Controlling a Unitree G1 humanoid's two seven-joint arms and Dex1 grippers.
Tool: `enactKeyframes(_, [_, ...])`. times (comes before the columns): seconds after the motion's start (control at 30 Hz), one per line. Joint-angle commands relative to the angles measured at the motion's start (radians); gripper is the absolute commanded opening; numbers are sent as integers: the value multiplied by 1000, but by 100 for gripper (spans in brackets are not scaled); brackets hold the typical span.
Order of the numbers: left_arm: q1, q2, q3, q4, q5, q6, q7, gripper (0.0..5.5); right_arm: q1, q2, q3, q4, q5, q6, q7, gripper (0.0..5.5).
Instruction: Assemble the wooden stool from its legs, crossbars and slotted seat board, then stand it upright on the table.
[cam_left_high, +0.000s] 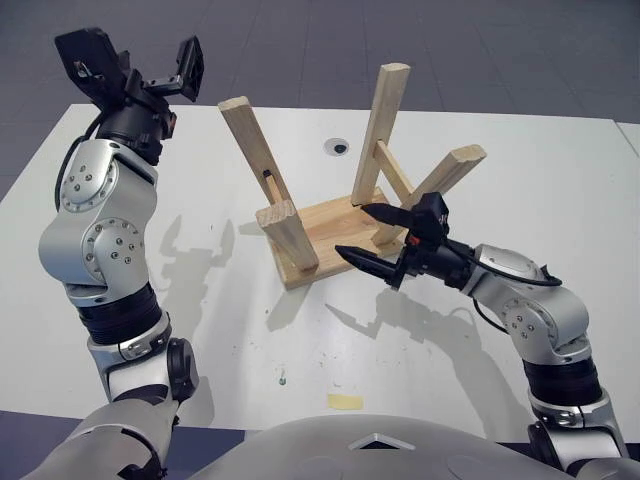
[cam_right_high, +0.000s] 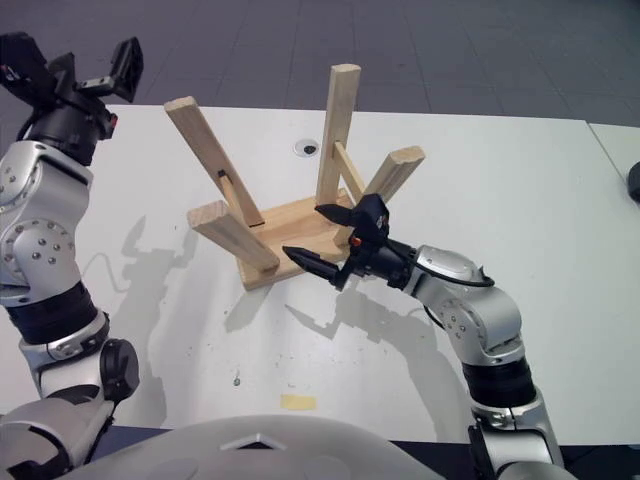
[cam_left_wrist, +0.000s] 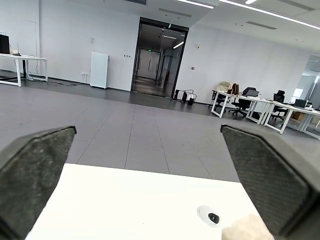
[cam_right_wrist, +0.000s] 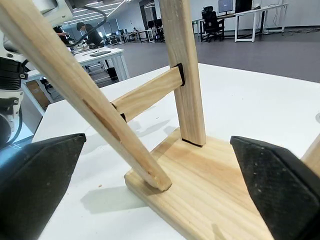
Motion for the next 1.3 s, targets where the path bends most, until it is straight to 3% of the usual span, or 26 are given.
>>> enactKeyframes(0.03, [60,23,4,-13,42,8,-3,538,68,-129,-77,55,137,157,134,540])
enactKeyframes(0.17, [252,207,-111,-32,220,-9,-96,538,59,-203,-88,270,-47,31,136,540])
enactKeyframes(0.33, [452,272,-126,-46,277,-32,-200,538,-65,-146,-132,428,-131,-100,91,540])
enactKeyframes(0.6, [548,412,-355,11,481,-258,-416,538,-116,-94,-62,310,-58,-51,229,540])
enactKeyframes(1.1, [504,373,-329,199,554,-436,-456,538,-55,-179,-83,200,53,128,331,540])
enactKeyframes(1.3, [524,375,-321,189,545,-482,-507,538,-61,-166,-69,239,-34,38,302,540])
